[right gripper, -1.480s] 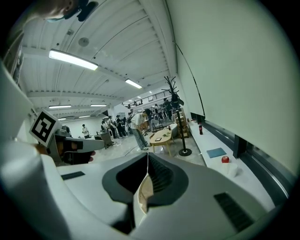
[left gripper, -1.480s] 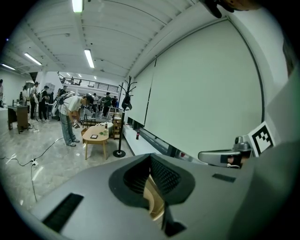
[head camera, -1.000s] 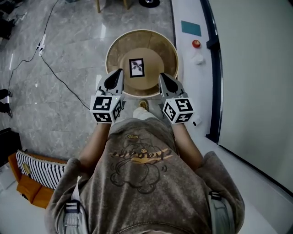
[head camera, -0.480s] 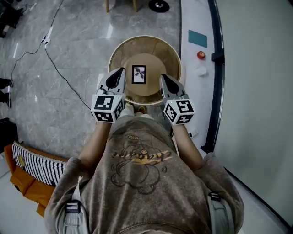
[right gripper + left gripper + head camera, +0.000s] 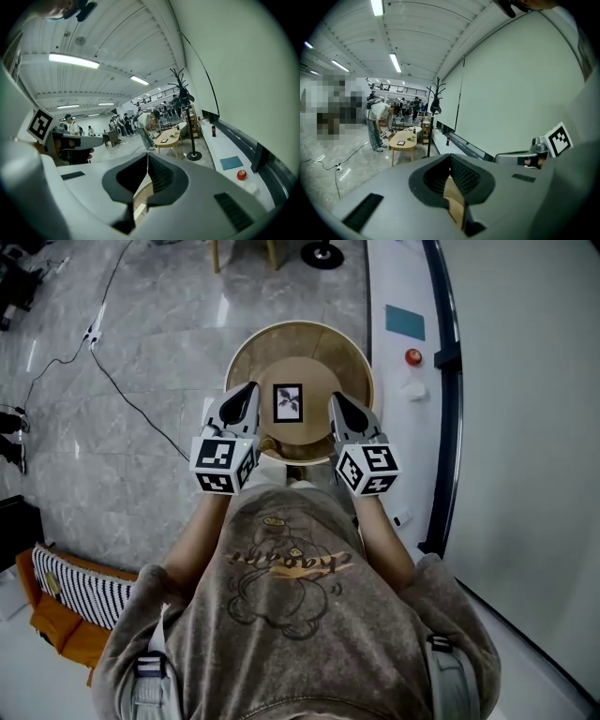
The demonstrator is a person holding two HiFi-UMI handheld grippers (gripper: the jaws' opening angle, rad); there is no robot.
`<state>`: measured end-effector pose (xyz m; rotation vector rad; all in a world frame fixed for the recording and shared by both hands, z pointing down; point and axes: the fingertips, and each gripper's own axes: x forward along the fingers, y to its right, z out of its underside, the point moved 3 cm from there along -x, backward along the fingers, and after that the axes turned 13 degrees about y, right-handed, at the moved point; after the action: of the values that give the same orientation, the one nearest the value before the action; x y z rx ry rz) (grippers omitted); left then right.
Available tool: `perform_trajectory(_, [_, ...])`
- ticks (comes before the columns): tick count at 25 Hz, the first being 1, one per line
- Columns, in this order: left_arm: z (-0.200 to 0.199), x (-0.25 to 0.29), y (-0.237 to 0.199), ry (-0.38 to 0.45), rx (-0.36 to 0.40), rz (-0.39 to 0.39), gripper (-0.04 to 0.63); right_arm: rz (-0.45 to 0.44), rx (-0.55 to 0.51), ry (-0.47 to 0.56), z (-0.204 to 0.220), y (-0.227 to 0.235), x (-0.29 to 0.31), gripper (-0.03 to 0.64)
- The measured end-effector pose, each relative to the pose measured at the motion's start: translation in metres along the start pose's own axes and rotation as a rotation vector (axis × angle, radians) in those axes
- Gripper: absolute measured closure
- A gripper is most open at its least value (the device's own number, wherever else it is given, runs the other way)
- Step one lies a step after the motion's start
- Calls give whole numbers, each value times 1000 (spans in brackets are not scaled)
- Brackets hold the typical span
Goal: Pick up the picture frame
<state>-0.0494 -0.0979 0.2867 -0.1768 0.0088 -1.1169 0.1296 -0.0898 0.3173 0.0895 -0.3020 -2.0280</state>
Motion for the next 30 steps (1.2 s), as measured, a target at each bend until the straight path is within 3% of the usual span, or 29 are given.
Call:
perform_trajectory(15, [13,30,-19,-37,-13,26,577,18,12,-24,12,8,33,597])
perform_trajectory(30, [69,69,-38,-112,-40,16,577,9,28,-103,58,37,71,597])
